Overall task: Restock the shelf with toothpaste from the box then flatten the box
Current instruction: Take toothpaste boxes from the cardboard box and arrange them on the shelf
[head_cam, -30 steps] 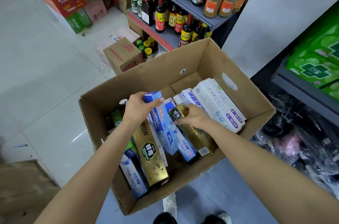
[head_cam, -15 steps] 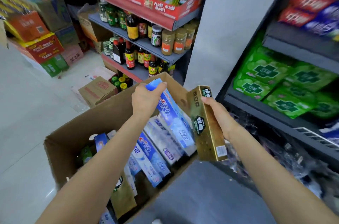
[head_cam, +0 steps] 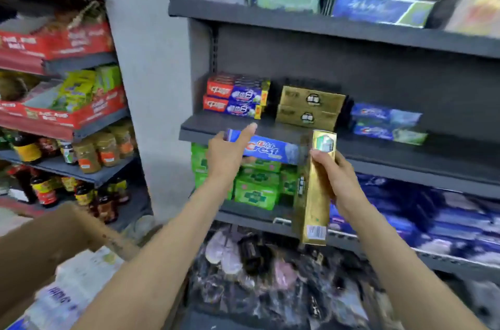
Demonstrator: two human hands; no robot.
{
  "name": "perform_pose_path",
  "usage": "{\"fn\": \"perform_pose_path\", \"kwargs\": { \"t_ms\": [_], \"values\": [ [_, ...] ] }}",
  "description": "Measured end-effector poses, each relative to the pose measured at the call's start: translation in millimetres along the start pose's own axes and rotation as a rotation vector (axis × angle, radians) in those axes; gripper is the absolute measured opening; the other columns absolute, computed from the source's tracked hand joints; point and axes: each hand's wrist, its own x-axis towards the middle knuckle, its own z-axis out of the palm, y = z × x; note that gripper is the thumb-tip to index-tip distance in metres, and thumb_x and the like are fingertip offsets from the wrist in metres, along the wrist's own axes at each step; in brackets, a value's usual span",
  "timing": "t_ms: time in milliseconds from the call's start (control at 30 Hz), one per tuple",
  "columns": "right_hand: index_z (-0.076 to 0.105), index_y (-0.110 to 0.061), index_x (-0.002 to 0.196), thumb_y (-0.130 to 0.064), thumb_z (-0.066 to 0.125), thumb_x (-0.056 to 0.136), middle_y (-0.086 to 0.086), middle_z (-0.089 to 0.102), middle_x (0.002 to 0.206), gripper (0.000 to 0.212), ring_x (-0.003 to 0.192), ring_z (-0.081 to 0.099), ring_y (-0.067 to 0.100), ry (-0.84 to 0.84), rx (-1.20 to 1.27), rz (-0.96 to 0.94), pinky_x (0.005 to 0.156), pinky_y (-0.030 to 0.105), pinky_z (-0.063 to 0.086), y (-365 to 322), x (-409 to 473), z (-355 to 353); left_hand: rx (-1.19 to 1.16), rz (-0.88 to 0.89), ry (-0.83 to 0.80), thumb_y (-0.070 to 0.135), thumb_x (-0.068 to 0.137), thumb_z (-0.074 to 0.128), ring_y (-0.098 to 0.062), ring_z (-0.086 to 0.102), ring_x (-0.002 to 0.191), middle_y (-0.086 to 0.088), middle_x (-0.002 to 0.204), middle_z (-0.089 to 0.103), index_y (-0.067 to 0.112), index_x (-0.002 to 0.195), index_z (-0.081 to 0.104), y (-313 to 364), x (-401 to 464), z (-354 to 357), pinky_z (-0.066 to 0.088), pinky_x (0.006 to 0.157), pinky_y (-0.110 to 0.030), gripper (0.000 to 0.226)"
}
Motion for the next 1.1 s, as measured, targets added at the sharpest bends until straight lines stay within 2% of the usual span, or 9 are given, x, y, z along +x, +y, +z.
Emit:
{"fn": "perform_pose_path", "kwargs": {
  "t_ms": [233, 333, 400, 467, 533, 733, 867, 967, 1100],
  "values": [
    [0.056, -0.023, 0.089, -0.030, 0.060, 0.089, 0.000, 0.059, 0.079, 0.008, 0.068, 0.056, 0.015, 0.167, 0.042, -0.061, 0.065, 0.031, 0.049, -27.2, 35.9, -163.5, -0.085, 0.011, -0.231, 0.030, 0.081, 0.072, -0.009, 0.065, 0.072, -0.003, 0.079, 0.063, 0.008, 0.089, 0.052, 4.3, -29.9, 163.6, 0.059, 0.055, -0.023, 0.031],
    [0.059, -0.023, 0.090, -0.031, 0.062, 0.087, -0.001, 0.061, 0.081, 0.009, 0.068, 0.057, 0.014, 0.250, 0.037, -0.075, 0.066, 0.030, 0.050, -27.8, 63.0, -207.3, -0.044, 0.004, -0.421, 0.017, 0.080, 0.074, -0.014, 0.065, 0.081, -0.008, 0.097, 0.061, 0.011, 0.092, 0.048, 4.9, -27.5, 215.8, 0.060, 0.058, -0.026, 0.029],
    [0.060, -0.022, 0.090, -0.034, 0.063, 0.086, -0.002, 0.060, 0.076, 0.013, 0.067, 0.057, 0.015, 0.288, 0.042, -0.074, 0.067, 0.031, 0.050, -27.1, 84.8, -231.3, 0.165, 0.087, -0.514, 0.019, 0.076, 0.077, -0.013, 0.061, 0.087, -0.003, 0.105, 0.058, 0.014, 0.103, 0.052, 2.7, -15.3, 243.9, 0.057, 0.063, -0.025, 0.037],
    [0.062, -0.019, 0.091, -0.036, 0.063, 0.085, -0.002, 0.061, 0.073, 0.018, 0.067, 0.058, 0.016, 0.298, 0.032, -0.072, 0.071, 0.035, 0.050, -26.7, 107.2, -249.2, 0.551, 0.287, -0.567, 0.031, 0.072, 0.081, -0.011, 0.056, 0.091, 0.006, 0.103, 0.059, 0.020, 0.102, 0.058, 0.8, 3.5, 267.4, 0.050, 0.072, -0.028, 0.040],
    [0.061, -0.019, 0.087, -0.036, 0.063, 0.085, -0.001, 0.061, 0.071, 0.018, 0.065, 0.058, 0.017, 0.291, 0.021, -0.078, 0.070, 0.034, 0.050, -26.3, 130.7, -261.7, 0.756, 0.414, -0.613, 0.033, 0.071, 0.081, -0.016, 0.058, 0.095, 0.000, 0.111, 0.063, 0.018, 0.101, 0.062, -0.4, 23.6, 291.8, 0.045, 0.079, -0.031, 0.038],
    [0.059, -0.019, 0.078, -0.032, 0.067, 0.083, 0.001, 0.062, 0.073, 0.016, 0.073, 0.059, 0.020, 0.308, 0.019, -0.067, 0.083, 0.043, 0.050, -21.5, 204.7, -281.8, 0.829, 0.500, -0.507, 0.019, 0.077, 0.077, -0.024, 0.061, 0.105, -0.012, 0.115, 0.066, 0.006, 0.113, 0.063, -7.7, 82.6, 365.9, 0.042, 0.084, -0.026, 0.041],
    [0.057, -0.024, 0.085, -0.031, 0.071, 0.080, 0.003, 0.066, 0.090, 0.016, 0.090, 0.064, 0.026, 0.309, 0.037, -0.100, 0.092, 0.047, 0.051, -23.1, 244.4, -290.3, 0.800, 0.519, -0.491, 0.017, 0.082, 0.072, -0.025, 0.058, 0.112, -0.015, 0.120, 0.064, 0.001, 0.119, 0.061, -23.6, 109.0, 394.5, 0.036, 0.086, -0.020, 0.041],
    [0.060, -0.023, 0.085, -0.035, 0.069, 0.081, 0.002, 0.066, 0.087, 0.016, 0.080, 0.063, 0.021, 0.252, -0.022, -0.070, 0.079, 0.036, 0.051, -26.7, 261.8, -295.8, 0.833, 0.529, -0.486, 0.015, 0.083, 0.071, -0.025, 0.056, 0.114, -0.015, 0.119, 0.063, 0.000, 0.118, 0.062, -38.1, 120.9, 406.5, 0.035, 0.087, -0.019, 0.039],
    [0.064, -0.014, 0.092, -0.032, 0.065, 0.086, 0.002, 0.064, 0.074, 0.018, 0.067, 0.062, 0.016, 0.141, -0.023, -0.076, 0.062, 0.028, 0.049, -28.7, 270.7, -304.5, 0.950, 0.575, -0.407, 0.030, 0.081, 0.072, -0.025, 0.037, 0.125, -0.009, 0.128, 0.048, 0.014, 0.122, 0.062, -54.8, 126.3, 416.1, 0.027, 0.104, -0.026, 0.045]
  ]
}}
